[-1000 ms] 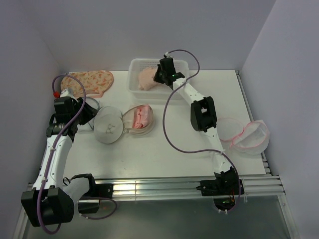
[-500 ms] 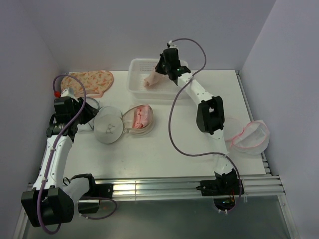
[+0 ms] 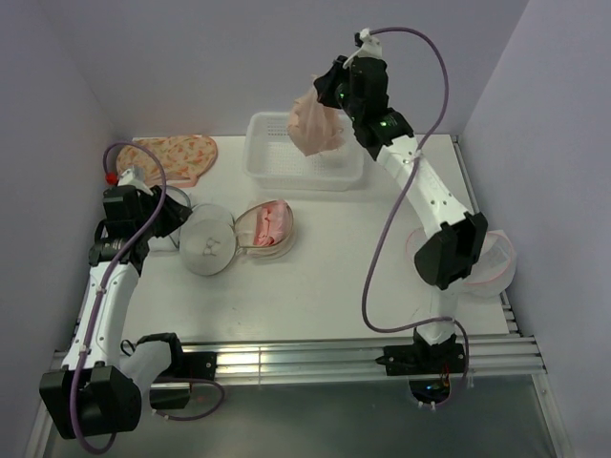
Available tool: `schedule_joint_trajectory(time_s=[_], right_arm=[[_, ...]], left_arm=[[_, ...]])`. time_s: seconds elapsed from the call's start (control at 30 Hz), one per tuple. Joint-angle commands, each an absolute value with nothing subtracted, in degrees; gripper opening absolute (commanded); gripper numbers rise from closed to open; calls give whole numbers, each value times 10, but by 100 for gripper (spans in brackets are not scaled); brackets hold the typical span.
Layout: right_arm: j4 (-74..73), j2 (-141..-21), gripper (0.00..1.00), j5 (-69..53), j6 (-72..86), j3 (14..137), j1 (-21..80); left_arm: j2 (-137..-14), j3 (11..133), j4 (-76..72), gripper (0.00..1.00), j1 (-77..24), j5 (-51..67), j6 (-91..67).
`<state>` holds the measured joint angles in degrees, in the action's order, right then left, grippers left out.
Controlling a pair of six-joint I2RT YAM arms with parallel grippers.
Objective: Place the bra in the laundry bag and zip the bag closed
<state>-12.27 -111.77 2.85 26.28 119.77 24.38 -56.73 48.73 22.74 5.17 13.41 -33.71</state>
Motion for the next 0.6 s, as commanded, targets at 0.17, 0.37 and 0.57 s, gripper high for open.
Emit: schedule_joint_trajectory(time_s=[0.17,0.37,0.57], right_arm=[[-85,-914,0,47,245,1066,267],[-114,-782,0,83,249,948,311],[-103,-626,0,120,293,747,348]], left_arm=[[-544,512,206,39,7,140,-324],[-542,547,226,40,-66,125,-327],[-543,562,236,41,-162,98,-339]])
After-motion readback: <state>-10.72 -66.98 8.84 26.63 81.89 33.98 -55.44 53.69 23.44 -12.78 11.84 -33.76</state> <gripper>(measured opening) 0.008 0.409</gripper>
